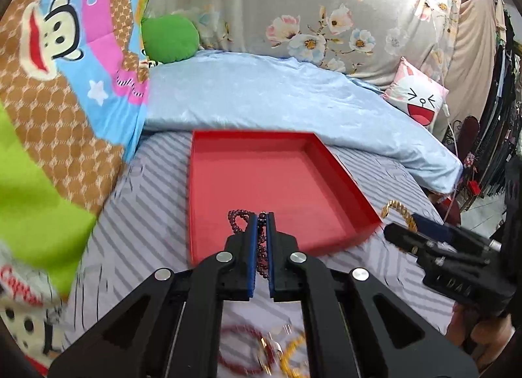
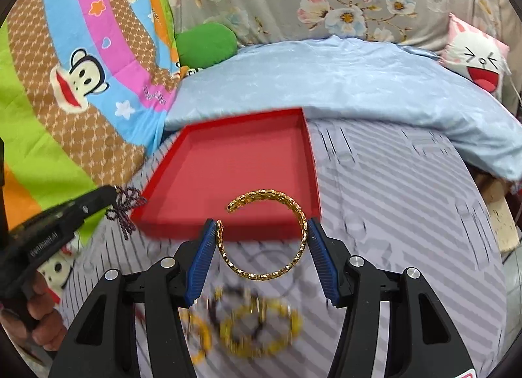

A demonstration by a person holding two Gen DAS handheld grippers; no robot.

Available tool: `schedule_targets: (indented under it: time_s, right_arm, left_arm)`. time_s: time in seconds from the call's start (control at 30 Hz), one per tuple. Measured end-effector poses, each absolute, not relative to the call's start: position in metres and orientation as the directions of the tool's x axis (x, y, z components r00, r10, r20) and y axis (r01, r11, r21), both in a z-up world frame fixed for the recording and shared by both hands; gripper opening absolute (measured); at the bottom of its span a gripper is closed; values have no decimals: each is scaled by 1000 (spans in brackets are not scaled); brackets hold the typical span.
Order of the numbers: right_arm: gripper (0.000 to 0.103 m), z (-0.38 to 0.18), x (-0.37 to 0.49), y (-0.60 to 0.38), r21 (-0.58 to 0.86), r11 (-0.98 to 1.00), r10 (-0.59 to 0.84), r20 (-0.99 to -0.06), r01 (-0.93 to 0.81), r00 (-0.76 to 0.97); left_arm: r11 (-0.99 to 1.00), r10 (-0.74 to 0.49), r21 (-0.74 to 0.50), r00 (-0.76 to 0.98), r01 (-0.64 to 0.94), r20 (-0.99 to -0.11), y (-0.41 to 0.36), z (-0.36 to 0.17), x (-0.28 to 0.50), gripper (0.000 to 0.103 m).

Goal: Organize jewelry
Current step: 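Carry both held pieces into the red tray and open both grippers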

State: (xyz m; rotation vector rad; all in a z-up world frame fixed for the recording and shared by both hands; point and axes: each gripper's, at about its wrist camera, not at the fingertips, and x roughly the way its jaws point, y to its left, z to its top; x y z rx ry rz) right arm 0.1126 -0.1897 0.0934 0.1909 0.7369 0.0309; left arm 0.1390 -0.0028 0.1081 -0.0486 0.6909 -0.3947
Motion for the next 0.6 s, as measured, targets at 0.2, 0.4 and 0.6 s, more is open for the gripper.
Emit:
schedule_targets:
  time_s: [0.2,0.4,0.6]
  right_arm:
    - [55,103,196,-196,189,982,119,-682,17,722]
    - [55,87,273,-193,186,983,132,-733,10,668]
    - [55,63,319,-188,181,983,138,-785,10,604]
  left_arm:
    - [928,-356,-143,706,344,-612,-11,112,204,5]
    - [926,-362,-166,677,339,-640,-21,104,273,5]
    - [931,-345,-169,628,324,-697,-29,77,320,5]
